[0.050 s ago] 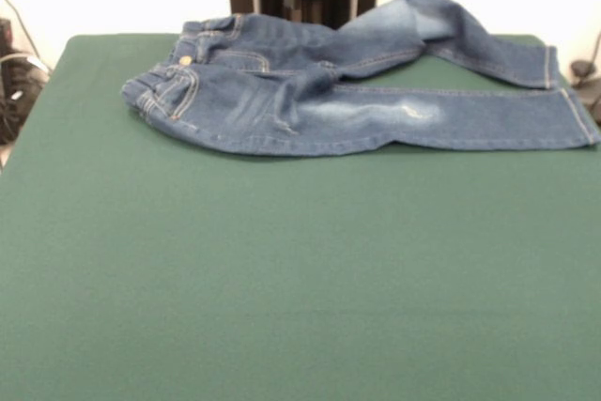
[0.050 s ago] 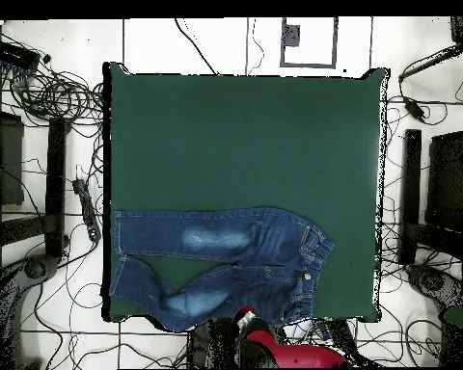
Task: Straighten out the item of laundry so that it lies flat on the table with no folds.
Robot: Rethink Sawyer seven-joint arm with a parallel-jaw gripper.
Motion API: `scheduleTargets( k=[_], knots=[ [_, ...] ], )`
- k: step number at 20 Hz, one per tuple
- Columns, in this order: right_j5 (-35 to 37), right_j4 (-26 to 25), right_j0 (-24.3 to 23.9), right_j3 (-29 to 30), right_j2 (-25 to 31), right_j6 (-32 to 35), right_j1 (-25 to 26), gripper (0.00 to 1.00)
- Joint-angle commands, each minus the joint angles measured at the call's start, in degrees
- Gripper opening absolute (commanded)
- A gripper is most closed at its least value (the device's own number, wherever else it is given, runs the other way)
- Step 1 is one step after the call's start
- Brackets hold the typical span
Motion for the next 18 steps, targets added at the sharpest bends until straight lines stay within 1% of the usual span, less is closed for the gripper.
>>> scheduleTargets(
  k=[1,2,4,9,11,15,18],
  knots=[
    [-3.4,1.7,1.6,-4.9,1.9,3.9,4.9,0.00],
    [-4.0,2.5,2.2,-5.9,1.9,4.4,6.1,0.00],
    [-4.4,4.3,3.6,-6.2,1.9,5.4,6.3,0.00],
    [-1.0,5.4,3.8,-5.2,3.2,5.3,3.5,0.00],
    [-0.7,5.2,3.4,-5.2,3.5,5.0,3.2,0.00],
    [-1.8,3.1,1.5,-6.9,3.5,3.7,5.1,0.00],
    [-0.4,1.7,-0.1,-6.9,3.6,2.5,4.3,0.00]
  ],
)
